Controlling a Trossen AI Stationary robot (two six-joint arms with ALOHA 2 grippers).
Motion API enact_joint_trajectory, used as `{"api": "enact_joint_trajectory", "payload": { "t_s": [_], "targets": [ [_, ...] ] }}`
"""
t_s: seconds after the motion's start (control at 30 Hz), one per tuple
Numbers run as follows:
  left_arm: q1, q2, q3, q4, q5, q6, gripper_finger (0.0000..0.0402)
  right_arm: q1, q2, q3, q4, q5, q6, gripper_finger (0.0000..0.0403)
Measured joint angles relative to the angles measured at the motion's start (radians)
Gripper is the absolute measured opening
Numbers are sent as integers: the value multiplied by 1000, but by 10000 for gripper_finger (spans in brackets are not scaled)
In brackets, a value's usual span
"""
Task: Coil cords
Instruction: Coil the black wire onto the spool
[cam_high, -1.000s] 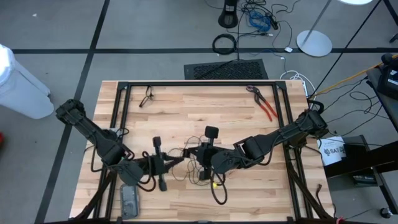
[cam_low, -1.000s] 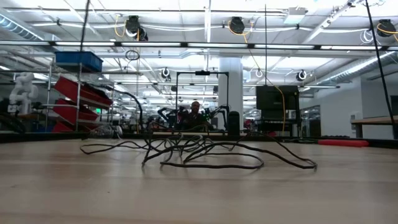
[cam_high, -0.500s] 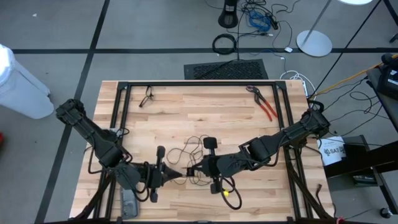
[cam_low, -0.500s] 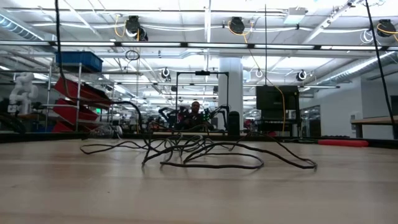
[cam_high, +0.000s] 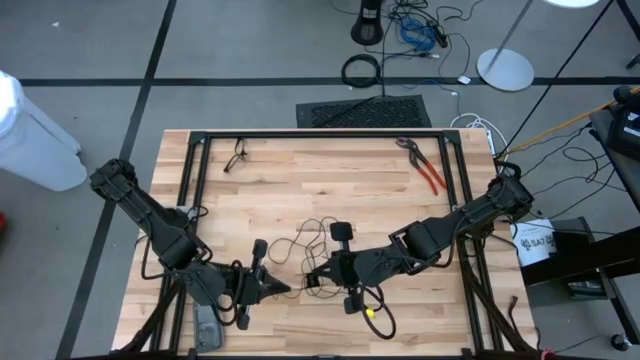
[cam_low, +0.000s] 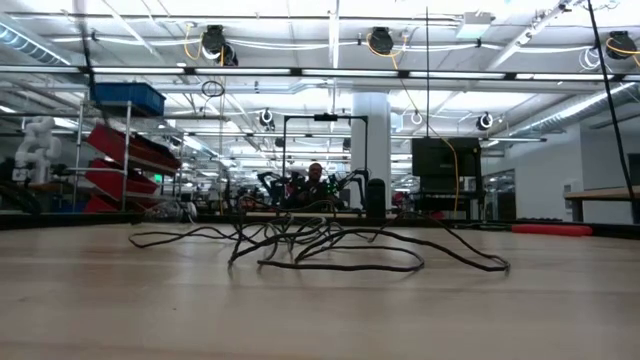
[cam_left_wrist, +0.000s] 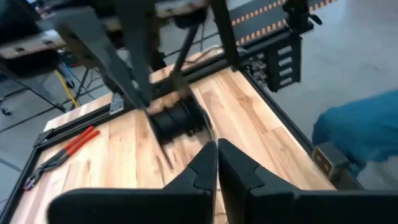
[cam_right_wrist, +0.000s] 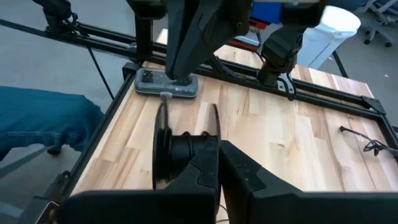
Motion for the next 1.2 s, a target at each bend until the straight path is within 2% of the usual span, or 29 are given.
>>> {"api": "enact_joint_trajectory", "payload": {
  "t_s": [0.3,0.5,0.63,0.77,1.03,1.2],
  "targets": [
    [-7,0,0,1,-12,-27,101,14,-31,0,14,16,0,0],
    [-6,0,0,13,-13,-124,132,50,-62,0,12,117,5,0],
    [-19,3,0,13,-14,-182,139,77,-77,1,12,153,6,0],
    [-31,35,0,58,-39,-172,140,97,-78,1,13,189,4,0],
    [-31,147,0,245,-242,19,140,100,-78,1,14,198,-1,0],
    [-31,159,0,270,-263,27,140,100,-78,1,14,199,-10,0]
  ]
}}
